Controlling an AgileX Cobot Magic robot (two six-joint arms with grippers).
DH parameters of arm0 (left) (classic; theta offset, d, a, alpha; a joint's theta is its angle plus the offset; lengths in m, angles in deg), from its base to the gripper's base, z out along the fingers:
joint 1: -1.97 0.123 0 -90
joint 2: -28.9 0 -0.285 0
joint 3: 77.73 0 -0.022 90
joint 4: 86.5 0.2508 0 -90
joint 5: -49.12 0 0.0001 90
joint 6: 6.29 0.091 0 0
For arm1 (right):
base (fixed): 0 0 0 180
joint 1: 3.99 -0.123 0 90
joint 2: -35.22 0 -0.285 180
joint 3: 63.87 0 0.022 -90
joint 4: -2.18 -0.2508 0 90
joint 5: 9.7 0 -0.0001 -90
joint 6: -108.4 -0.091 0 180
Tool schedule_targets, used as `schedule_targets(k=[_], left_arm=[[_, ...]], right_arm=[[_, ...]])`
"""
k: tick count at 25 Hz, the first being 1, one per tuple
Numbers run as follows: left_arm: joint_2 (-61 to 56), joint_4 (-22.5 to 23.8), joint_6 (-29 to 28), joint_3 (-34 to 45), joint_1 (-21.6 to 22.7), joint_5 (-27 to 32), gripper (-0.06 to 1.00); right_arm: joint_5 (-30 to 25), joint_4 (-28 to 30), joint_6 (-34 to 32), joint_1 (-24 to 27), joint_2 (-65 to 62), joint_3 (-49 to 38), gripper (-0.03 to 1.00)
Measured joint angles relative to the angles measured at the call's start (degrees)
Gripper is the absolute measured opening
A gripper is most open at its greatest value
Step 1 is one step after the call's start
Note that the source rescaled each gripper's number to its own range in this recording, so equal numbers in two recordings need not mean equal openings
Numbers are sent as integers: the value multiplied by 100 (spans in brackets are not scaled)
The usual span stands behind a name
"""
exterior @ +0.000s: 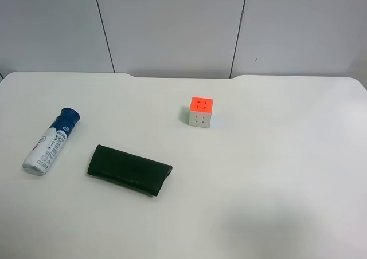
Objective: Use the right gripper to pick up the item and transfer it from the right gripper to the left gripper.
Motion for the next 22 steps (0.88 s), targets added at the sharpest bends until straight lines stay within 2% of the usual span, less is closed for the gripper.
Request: schedule_targets(k=[22], left_arm=[[0, 5, 0, 19, 0, -33, 99]], right_arm=[[0, 0, 0, 0, 0, 0, 100]])
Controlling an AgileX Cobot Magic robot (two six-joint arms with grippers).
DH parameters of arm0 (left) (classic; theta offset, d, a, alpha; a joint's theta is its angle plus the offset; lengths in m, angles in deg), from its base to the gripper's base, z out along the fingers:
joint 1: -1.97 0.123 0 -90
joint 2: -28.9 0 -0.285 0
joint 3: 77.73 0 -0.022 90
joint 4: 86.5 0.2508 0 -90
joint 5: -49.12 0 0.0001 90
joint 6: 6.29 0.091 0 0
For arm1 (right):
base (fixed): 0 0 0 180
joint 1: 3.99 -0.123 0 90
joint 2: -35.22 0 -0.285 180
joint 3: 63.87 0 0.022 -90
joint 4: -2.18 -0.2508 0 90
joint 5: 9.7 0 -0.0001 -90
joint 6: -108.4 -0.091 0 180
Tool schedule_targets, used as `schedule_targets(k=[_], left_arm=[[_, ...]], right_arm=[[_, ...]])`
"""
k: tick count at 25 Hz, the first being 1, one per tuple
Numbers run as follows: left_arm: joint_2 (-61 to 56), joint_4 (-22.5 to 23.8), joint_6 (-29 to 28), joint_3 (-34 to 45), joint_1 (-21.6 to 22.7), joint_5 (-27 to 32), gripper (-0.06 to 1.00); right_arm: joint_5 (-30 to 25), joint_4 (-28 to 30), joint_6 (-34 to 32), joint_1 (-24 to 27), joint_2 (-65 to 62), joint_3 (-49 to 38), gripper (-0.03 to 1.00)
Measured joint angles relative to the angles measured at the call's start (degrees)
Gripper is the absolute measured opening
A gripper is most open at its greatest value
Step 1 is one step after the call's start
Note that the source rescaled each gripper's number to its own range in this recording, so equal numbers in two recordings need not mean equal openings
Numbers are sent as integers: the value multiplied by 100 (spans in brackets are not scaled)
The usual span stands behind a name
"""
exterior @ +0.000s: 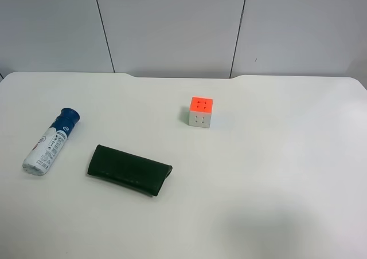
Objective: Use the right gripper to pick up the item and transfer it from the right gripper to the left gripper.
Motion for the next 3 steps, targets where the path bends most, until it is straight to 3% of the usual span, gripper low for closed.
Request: schedule_targets(k=[3], left_arm=[[0, 0, 0, 0, 0, 0, 100]], right_arm=[[0, 0, 0, 0, 0, 0, 100]])
